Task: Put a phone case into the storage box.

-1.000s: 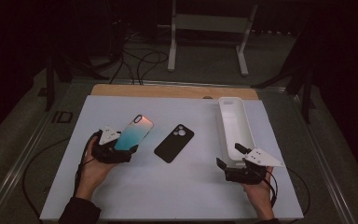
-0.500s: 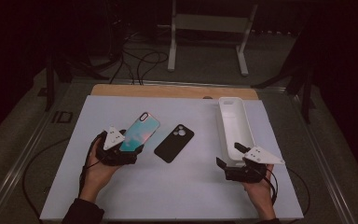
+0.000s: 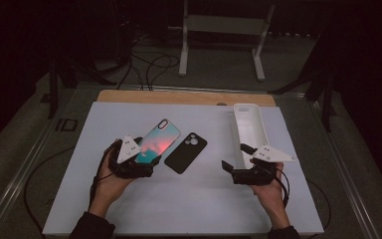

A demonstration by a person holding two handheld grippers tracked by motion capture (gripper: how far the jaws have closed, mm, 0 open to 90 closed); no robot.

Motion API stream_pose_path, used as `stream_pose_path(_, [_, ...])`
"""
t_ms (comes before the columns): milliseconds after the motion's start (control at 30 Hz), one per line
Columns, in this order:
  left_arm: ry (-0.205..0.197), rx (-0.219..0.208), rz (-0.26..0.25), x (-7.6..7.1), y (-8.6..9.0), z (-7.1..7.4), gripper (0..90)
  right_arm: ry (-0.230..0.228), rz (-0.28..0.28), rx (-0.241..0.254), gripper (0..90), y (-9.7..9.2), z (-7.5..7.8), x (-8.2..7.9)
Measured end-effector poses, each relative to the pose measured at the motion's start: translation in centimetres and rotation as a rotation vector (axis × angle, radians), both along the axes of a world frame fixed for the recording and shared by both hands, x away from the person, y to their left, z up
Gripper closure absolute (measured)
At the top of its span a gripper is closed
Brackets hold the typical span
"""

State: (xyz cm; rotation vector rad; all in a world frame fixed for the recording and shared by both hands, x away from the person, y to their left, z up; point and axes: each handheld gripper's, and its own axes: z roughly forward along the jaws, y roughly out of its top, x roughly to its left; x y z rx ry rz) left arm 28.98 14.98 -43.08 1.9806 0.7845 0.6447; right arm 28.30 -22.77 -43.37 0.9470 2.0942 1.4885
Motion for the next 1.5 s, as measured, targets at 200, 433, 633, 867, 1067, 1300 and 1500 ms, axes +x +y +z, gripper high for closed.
stream_pose_path(200, [-0.015, 0.004, -0.019, -0.3, -0.7, 0.3, 16.9, -0.01, 0.03, -0.024, 8.9, 1.7, 1.2, 0.6])
stream_pose_path(433, [-0.026, 0.007, -0.041, -0.5, -1.4, 0.5, 16.9, -0.004, 0.06, -0.02, 8.9, 3.6, 2.1, 1.4])
stream_pose_path(633, [-0.032, 0.018, -0.062, -0.8, -2.0, 0.6, 16.9, 0.006, 0.106, -0.013, 8.9, 5.6, 2.5, 2.0])
stream_pose_path(867, [-0.045, 0.017, -0.086, -1.3, -2.7, 0.9, 16.9, 0.029, 0.143, 0.008, 8.9, 7.5, 2.8, 2.5])
stream_pose_path(1067, [-0.05, 0.02, -0.105, -1.6, -3.2, 0.9, 16.9, 0.076, 0.165, 0.053, 9.4, 8.7, 2.9, 3.0])
stream_pose_path(1300, [-0.053, 0.015, -0.122, -1.8, -3.6, 0.9, 16.9, 0.17, 0.192, 0.082, 16.2, 10.1, 2.7, 3.5])
stream_pose_path(1500, [-0.055, 0.015, -0.131, -2.0, -3.9, 0.9, 16.9, 0.215, 0.202, 0.086, 38.6, 10.7, 2.6, 3.5])
